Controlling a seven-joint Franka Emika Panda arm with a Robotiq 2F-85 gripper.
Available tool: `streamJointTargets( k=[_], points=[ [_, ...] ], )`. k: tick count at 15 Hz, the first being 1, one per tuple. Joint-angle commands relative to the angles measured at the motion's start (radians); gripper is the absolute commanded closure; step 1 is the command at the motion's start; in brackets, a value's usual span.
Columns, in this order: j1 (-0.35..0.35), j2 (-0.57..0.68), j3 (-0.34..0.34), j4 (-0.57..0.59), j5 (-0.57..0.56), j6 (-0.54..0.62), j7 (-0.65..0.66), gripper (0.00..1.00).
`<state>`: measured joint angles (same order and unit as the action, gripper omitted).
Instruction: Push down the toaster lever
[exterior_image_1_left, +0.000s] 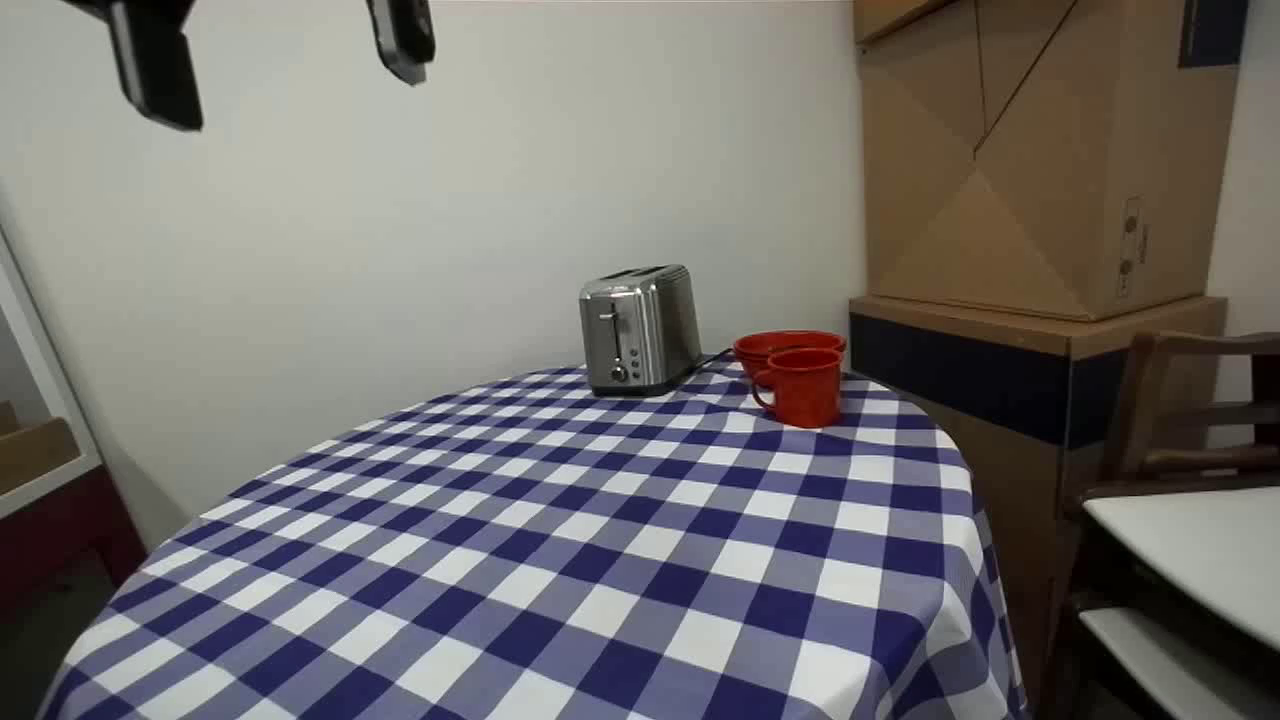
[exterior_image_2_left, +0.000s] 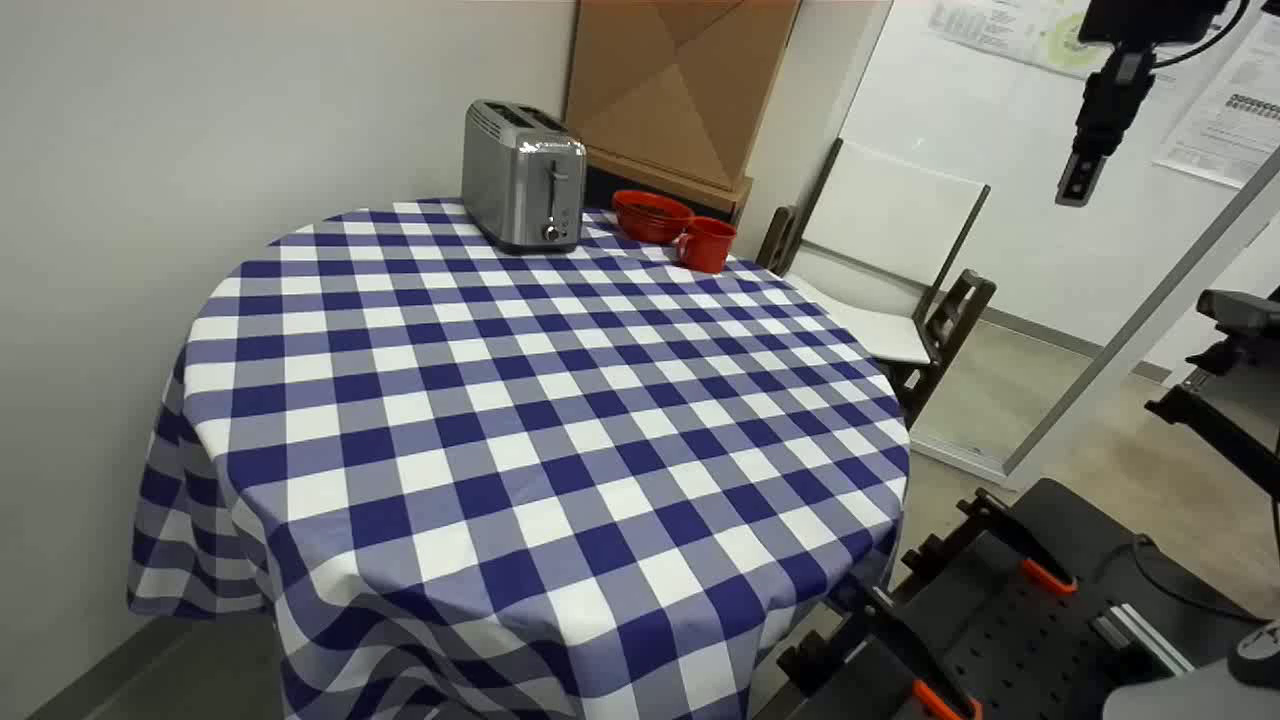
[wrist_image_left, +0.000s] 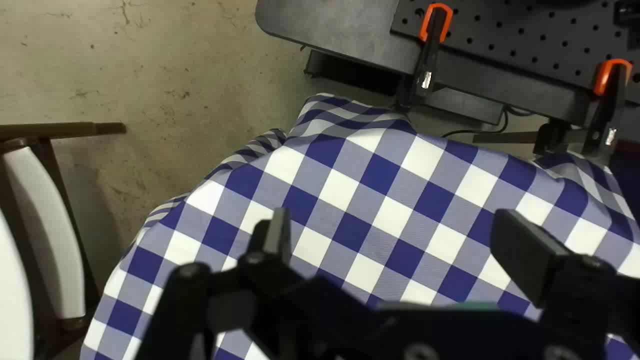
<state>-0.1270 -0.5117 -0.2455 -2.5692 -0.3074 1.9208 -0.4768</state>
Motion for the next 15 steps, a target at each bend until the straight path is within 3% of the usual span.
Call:
streamJointTargets(
  k=[1, 10, 15],
  points=[
    [-0.001, 0.0, 0.002, 0.001, 0.001, -0.001, 0.0, 0.0],
    [-0.001, 0.0, 0.002, 0.001, 0.001, -0.001, 0.0, 0.0],
    [-0.031, -0.118, -0.019, -0.037, -0.005, 0.03, 0.001, 0.0]
  ],
)
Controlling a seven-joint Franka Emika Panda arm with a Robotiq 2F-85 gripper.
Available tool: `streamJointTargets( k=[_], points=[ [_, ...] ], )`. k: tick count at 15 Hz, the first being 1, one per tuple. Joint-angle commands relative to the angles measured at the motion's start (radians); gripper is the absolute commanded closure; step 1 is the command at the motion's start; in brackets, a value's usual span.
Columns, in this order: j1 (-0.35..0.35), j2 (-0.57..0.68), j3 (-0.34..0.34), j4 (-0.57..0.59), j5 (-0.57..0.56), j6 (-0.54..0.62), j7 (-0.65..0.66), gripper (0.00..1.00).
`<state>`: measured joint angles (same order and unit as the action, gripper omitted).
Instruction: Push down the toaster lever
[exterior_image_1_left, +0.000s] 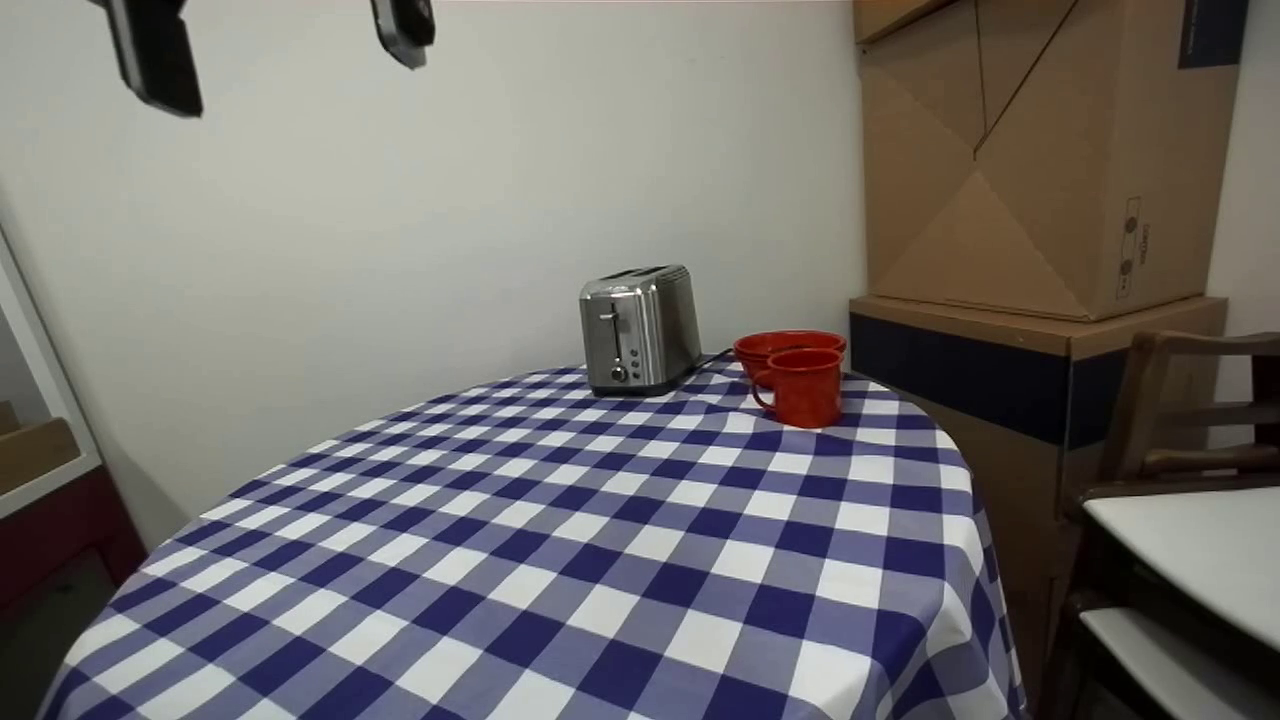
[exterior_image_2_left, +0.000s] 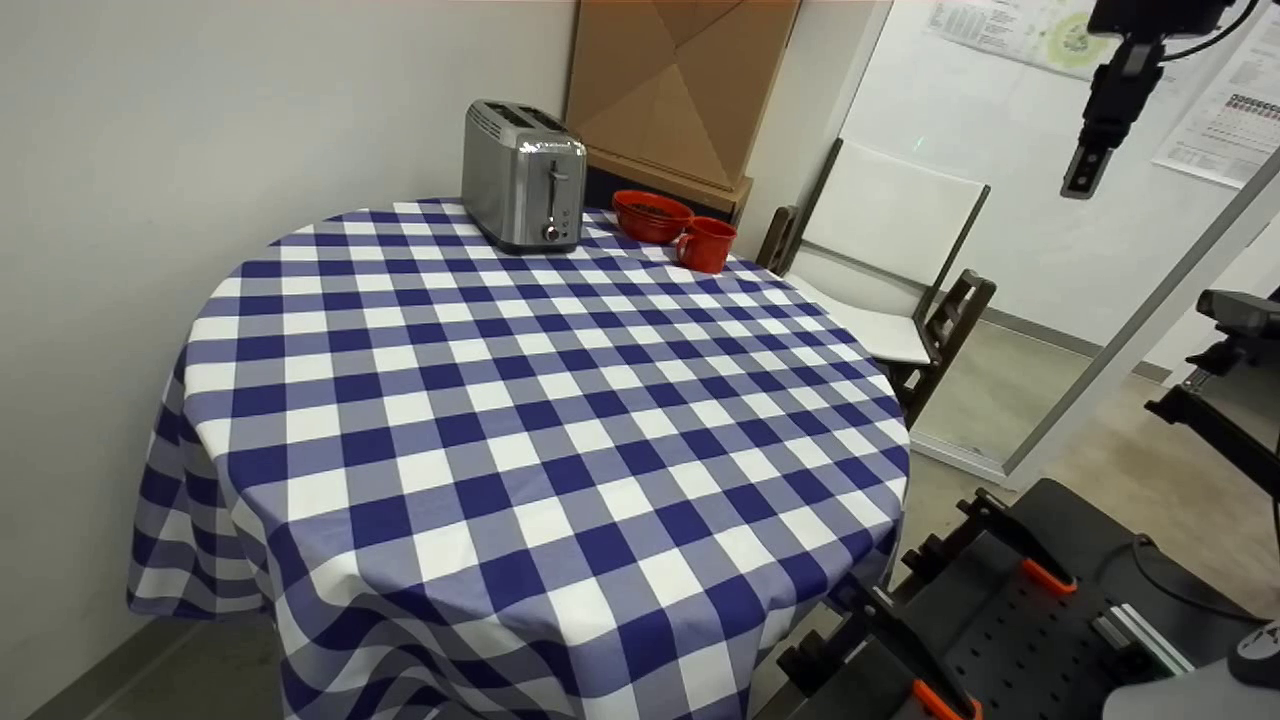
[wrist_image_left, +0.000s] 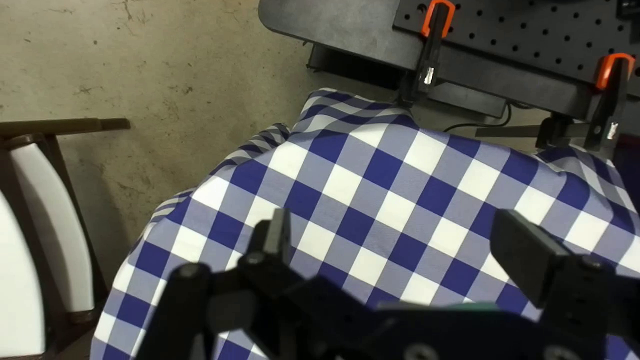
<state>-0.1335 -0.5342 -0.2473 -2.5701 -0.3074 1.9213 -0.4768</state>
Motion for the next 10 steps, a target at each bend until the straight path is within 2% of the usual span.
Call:
streamJointTargets(
  k=[1, 5, 7, 8, 10],
  points=[
    [-0.031, -0.11, -0.021, -0.028, 0.002, 0.031, 0.01, 0.0],
    [-0.038, -0.173, -0.027, 0.029, 0.025, 0.017, 0.027, 0.0],
    [-0.021, -0.163, -0.014, 0.071, 0.043, 0.003, 0.052, 0.0],
    [-0.029, -0.161, -0.028, 0.039, 0.012, 0.017, 0.028, 0.0],
    [-0.022, -0.169, -0.023, 0.057, 0.021, 0.015, 0.036, 0.0]
  ],
)
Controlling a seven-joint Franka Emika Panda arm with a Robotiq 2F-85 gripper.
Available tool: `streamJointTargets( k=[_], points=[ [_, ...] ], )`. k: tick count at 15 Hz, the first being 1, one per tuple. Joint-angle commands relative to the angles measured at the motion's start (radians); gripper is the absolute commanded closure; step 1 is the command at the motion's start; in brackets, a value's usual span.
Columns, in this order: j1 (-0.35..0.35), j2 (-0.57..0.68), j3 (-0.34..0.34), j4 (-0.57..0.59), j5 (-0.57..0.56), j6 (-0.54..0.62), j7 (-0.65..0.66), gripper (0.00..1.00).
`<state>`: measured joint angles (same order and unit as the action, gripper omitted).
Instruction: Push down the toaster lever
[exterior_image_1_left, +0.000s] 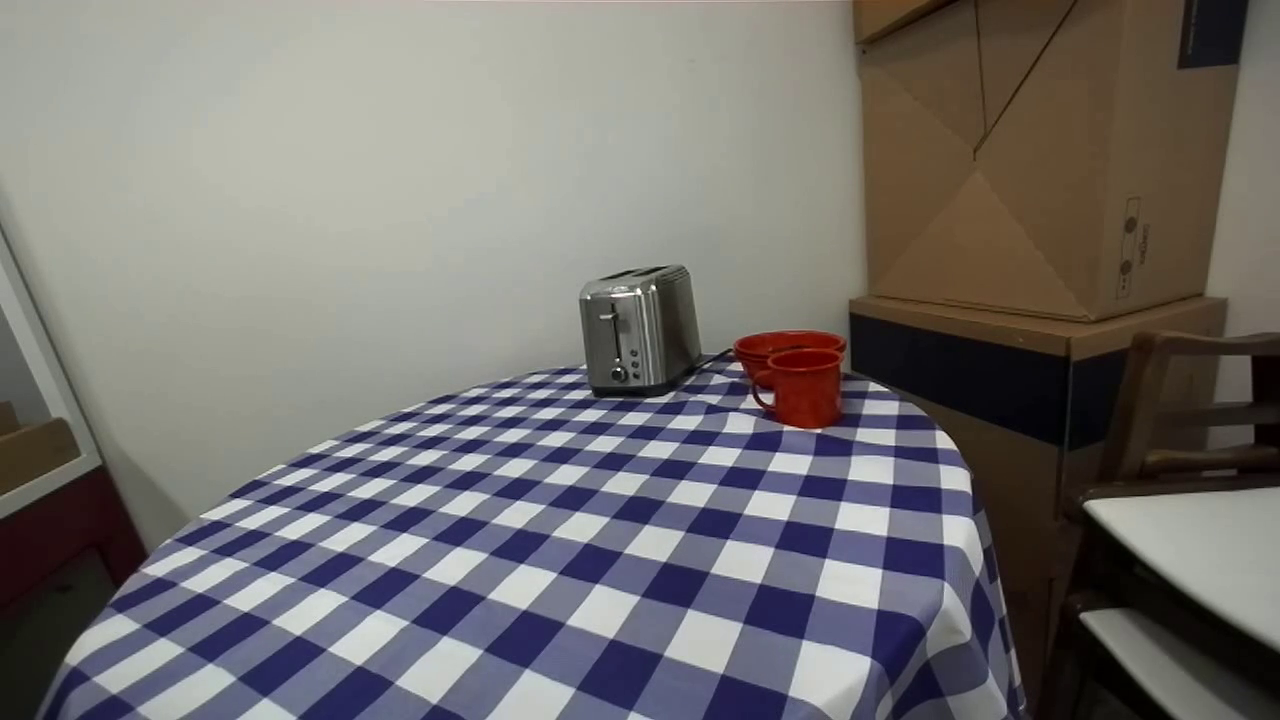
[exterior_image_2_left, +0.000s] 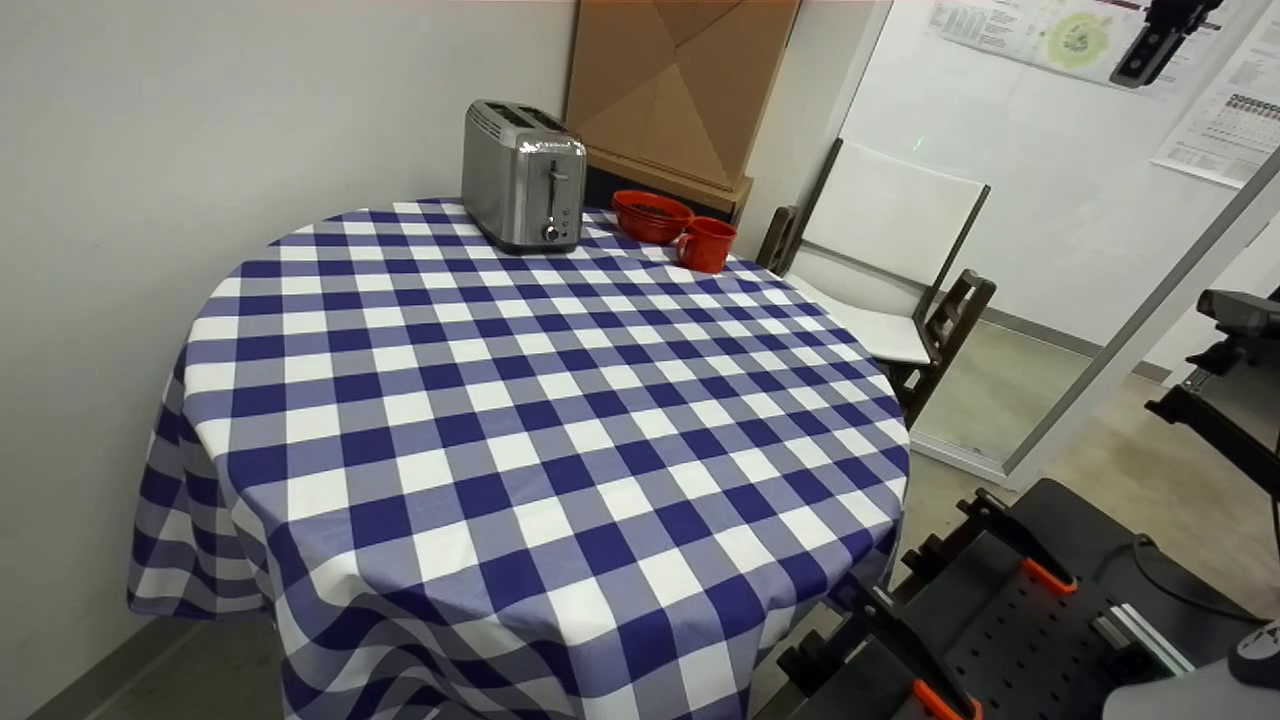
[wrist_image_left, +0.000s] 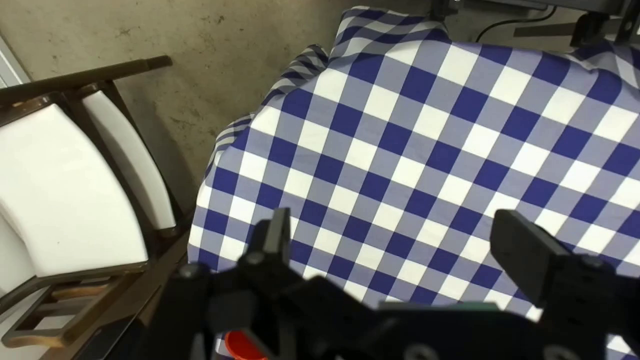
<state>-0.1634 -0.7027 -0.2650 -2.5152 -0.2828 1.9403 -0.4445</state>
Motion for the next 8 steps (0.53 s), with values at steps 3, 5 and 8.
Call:
streamJointTargets(
  k=[3, 5, 8],
  points=[
    [0.009, 0.001, -0.003, 0.004, -0.002, -0.004, 0.011, 0.0],
    [0.009, 0.001, -0.003, 0.004, -0.002, -0.004, 0.011, 0.0],
    [0.009, 0.002, -0.003, 0.004, -0.002, -0.004, 0.012, 0.0]
  ],
)
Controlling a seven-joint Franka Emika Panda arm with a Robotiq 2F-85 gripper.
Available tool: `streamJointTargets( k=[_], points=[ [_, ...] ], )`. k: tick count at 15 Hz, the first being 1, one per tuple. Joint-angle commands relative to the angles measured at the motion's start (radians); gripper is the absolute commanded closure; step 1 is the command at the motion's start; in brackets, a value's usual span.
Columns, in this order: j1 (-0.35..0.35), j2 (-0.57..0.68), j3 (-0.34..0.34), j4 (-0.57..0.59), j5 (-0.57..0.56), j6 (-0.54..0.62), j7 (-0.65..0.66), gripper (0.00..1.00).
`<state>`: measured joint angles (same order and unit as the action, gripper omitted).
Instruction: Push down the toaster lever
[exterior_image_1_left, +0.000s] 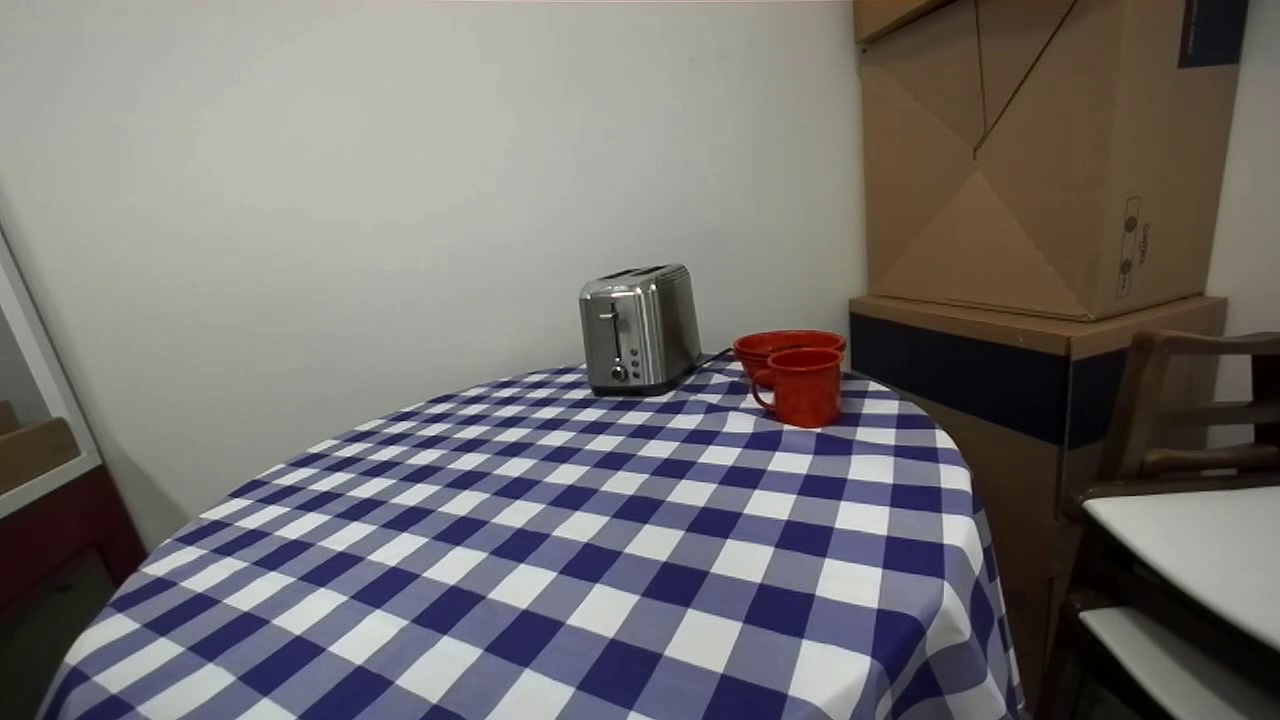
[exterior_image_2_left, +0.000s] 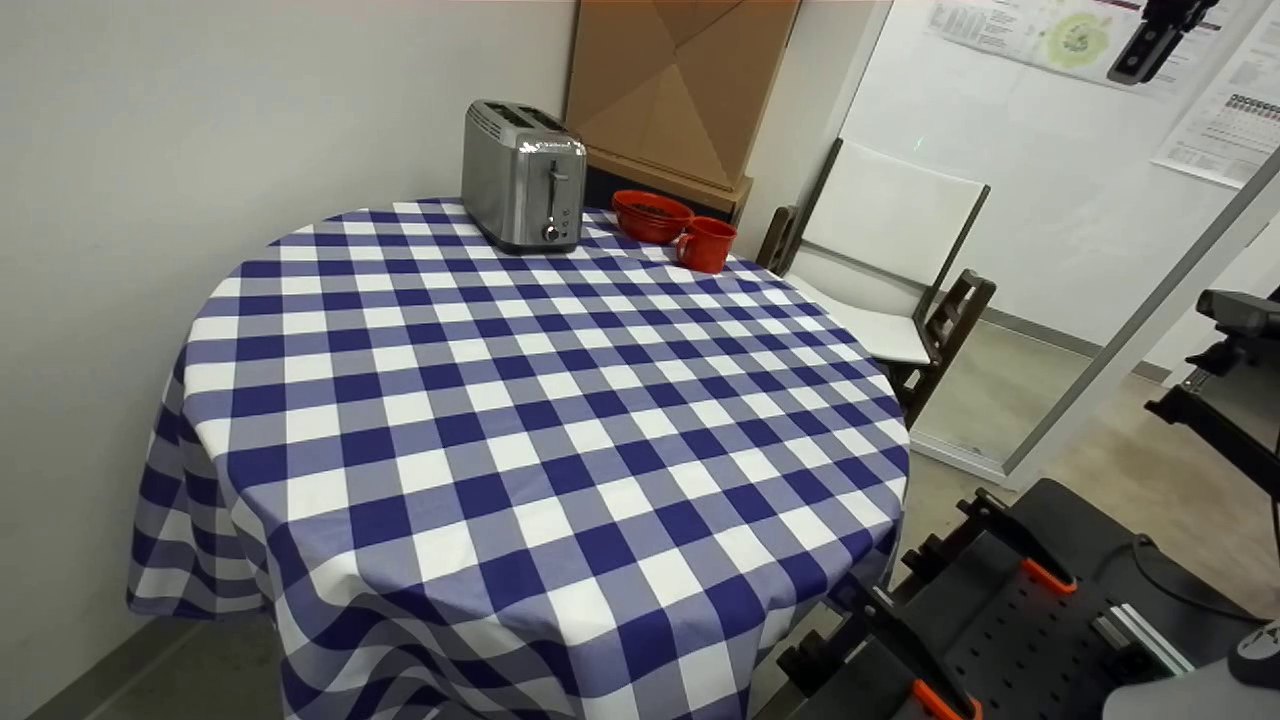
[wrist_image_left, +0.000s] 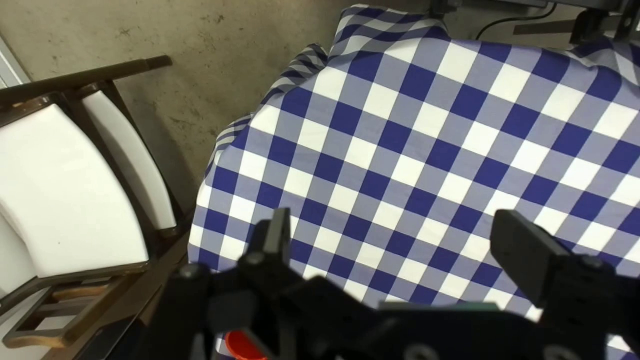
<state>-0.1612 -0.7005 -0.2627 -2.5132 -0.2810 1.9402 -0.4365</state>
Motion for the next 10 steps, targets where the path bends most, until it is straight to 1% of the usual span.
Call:
streamJointTargets(
  k=[1, 8, 10],
  points=[
    [0.007, -0.001, -0.005, 0.002, -0.003, -0.004, 0.004, 0.0],
    [0.0, 0.006, 0.001, 0.002, -0.016, -0.004, 0.015, 0.0],
    [0.007, 0.029, 0.002, 0.018, -0.029, 0.032, 0.009, 0.0]
  ],
)
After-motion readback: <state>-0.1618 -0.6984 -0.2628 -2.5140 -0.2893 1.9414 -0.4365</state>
